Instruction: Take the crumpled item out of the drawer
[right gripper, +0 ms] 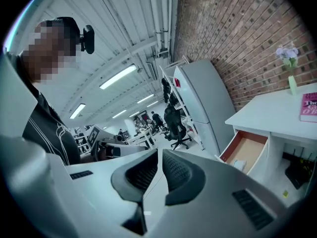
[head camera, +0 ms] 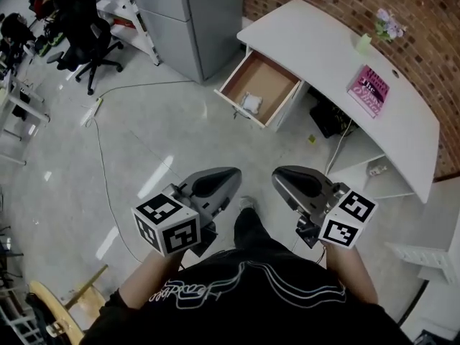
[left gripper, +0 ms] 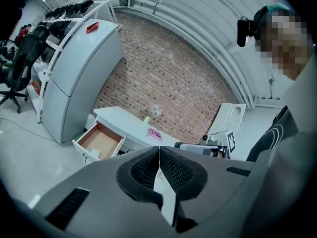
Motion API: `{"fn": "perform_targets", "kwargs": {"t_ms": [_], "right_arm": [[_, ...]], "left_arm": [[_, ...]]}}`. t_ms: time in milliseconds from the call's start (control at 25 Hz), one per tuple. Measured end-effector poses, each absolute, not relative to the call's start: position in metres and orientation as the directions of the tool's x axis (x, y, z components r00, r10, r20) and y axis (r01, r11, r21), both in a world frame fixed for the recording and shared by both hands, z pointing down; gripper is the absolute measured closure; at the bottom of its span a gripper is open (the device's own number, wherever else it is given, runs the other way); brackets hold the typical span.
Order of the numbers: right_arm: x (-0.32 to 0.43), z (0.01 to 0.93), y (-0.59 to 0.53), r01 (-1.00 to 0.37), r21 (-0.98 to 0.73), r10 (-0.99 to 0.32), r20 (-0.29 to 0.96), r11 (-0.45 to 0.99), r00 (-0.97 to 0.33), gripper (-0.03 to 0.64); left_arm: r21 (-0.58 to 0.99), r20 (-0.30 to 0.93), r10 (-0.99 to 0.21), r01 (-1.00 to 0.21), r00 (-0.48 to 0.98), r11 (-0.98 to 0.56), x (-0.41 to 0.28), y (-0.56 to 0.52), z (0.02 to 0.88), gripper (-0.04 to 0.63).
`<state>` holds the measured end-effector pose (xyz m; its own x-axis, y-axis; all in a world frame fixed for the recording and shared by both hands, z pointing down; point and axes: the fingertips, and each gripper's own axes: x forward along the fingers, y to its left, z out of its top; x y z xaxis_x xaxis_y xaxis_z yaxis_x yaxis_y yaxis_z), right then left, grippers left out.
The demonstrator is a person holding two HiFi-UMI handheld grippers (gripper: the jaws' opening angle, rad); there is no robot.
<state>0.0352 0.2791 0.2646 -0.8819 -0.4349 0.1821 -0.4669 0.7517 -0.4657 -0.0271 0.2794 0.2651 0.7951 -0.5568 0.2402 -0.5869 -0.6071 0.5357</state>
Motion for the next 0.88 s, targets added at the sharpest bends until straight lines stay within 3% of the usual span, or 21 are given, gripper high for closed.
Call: {"fn": "perform_targets", "kwargs": {"t_ms": [400,800,880], "right_arm": [[0.070,0.308,0.106,-0.454,-0.471,-0.403,0.212,0.756,-0.890,0.560],[0.058,0.389,-0.015,-0.505,-0.408,-0.384,0.344,0.761,-0.857,0.556],[0.048,0.410,-0.036,-0.529,-0.398,-0.386,0.386,0.750,-0.838,0.483]], "left_arm": [[0.526,0.293,-0.567,-0.625,0.770,-0.577,0.012,0.109,0.300,0.572],[0.530,0.342,-0.586,-0.666,0.734,-0.525,-0.012,0.008,0.369,0.572],[0.536,0.353,-0.579,-0.666,0.735,-0.520,-0.023,-0.006,0.384,0.572]]}}
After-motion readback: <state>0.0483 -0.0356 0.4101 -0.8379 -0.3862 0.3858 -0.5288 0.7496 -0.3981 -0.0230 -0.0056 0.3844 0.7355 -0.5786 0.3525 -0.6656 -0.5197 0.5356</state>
